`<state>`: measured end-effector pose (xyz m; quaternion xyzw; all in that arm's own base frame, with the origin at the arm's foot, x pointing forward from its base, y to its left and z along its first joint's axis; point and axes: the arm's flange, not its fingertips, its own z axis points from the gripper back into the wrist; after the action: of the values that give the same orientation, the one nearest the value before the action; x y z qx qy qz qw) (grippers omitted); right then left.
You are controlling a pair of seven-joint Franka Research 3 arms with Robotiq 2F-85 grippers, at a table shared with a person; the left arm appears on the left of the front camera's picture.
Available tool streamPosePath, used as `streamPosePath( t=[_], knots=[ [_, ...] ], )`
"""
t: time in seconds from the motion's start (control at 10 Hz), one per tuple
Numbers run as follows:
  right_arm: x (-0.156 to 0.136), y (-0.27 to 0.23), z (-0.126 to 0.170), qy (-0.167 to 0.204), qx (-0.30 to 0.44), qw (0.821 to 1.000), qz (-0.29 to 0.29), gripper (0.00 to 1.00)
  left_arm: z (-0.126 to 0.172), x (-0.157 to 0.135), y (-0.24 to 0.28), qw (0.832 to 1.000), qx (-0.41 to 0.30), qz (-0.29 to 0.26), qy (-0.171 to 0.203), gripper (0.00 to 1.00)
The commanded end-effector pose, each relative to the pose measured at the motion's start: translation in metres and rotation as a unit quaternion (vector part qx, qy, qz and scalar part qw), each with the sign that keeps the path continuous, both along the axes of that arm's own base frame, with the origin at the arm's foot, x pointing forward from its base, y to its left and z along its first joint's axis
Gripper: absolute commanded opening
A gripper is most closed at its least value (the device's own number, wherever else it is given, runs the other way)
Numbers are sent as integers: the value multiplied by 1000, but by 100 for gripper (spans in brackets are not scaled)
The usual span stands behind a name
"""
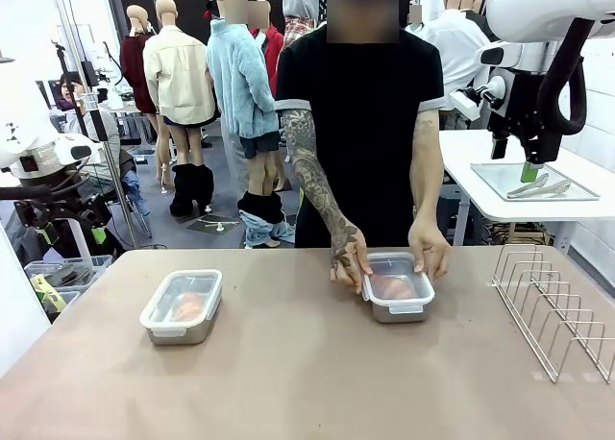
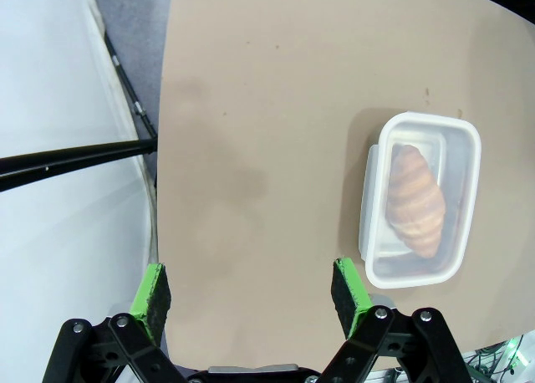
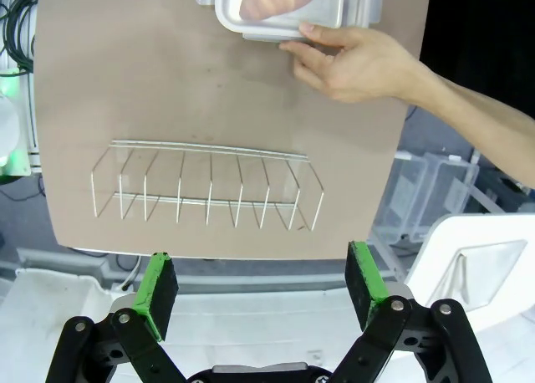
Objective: Place the bread in airtight containers.
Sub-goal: Release when the human grabs the Airtight Container lid.
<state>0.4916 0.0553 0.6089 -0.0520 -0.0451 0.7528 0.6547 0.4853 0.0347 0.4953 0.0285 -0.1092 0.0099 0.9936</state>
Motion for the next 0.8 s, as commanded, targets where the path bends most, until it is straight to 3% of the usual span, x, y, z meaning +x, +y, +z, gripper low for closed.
streamPosePath(
  t=[0.0, 0.7],
  knots=[
    [1, 3, 2, 8, 10, 1000, -6, 100, 1, -1, 0, 1000, 0, -3, -1, 100],
    [1, 3, 2, 8, 10, 1000, -6, 100, 1, -1, 0, 1000, 0, -3, -1, 100]
  ],
)
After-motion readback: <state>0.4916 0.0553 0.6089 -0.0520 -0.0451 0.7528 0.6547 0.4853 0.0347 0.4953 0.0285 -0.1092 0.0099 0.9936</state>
